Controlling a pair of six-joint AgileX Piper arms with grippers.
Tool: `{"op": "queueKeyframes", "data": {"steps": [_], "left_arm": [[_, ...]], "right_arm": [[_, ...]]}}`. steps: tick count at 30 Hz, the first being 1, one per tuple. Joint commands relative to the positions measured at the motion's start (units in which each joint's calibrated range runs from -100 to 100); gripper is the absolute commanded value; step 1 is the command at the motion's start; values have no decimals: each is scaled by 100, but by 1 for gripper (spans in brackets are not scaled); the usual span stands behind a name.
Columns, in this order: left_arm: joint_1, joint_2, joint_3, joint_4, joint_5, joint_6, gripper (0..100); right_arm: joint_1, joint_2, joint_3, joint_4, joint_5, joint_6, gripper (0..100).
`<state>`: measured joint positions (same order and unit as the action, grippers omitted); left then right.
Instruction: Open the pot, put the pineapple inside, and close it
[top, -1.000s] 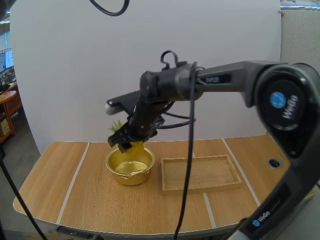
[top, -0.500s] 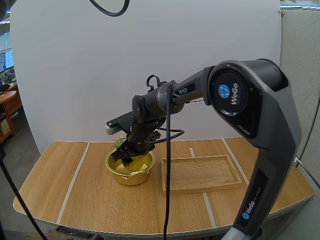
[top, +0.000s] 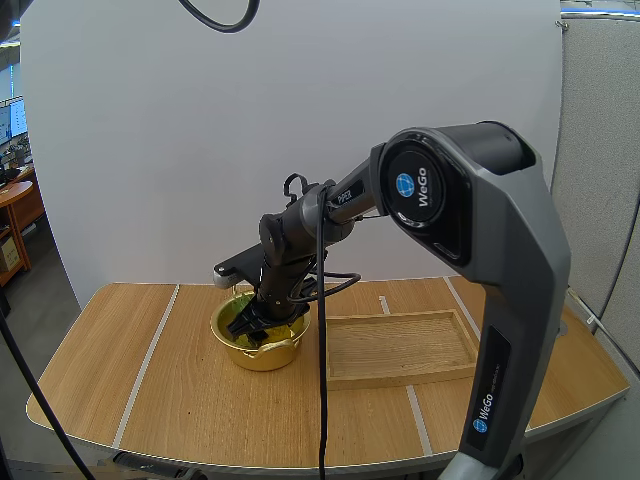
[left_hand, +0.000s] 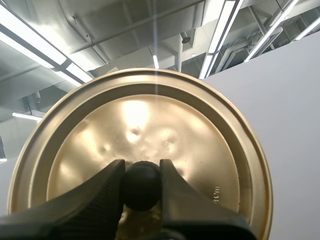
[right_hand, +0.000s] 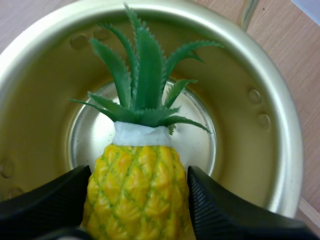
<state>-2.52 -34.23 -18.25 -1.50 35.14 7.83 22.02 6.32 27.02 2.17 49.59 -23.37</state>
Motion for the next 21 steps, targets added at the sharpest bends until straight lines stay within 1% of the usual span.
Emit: {"op": "queueKeyframes", "data": {"steps": [1, 3, 4, 5, 6, 7, 8, 15, 21], "left_arm": [[-15, 1, -59, 5, -192, -59, 0], [-15, 1, -59, 5, -192, -59, 0], [-15, 1, -59, 5, -192, -59, 0], [-15, 1, -59, 5, -192, -59, 0], [-15, 1, -59, 5, -192, -59, 0], [-15, 1, -59, 5, -192, -59, 0], [-15, 1, -59, 5, -192, -59, 0], [-15, 1, -59, 5, -192, -59, 0], [-15, 1, -59, 5, -192, -59, 0]], "right_arm": [[0, -56, -30, 3, -140, -7, 0], [0, -56, -57, 3, -96, -7, 0], [0, -56, -110, 50, 5, -7, 32], [0, -56, -123, 61, 5, -7, 37], [0, -56, -172, 91, 28, -7, 58], [0, -56, -194, 91, 52, -7, 81], [0, -56, -219, 91, 90, 3, 100], [0, -179, -285, 216, 239, 33, 100], [0, -703, -285, 216, 590, 33, 100]]}}
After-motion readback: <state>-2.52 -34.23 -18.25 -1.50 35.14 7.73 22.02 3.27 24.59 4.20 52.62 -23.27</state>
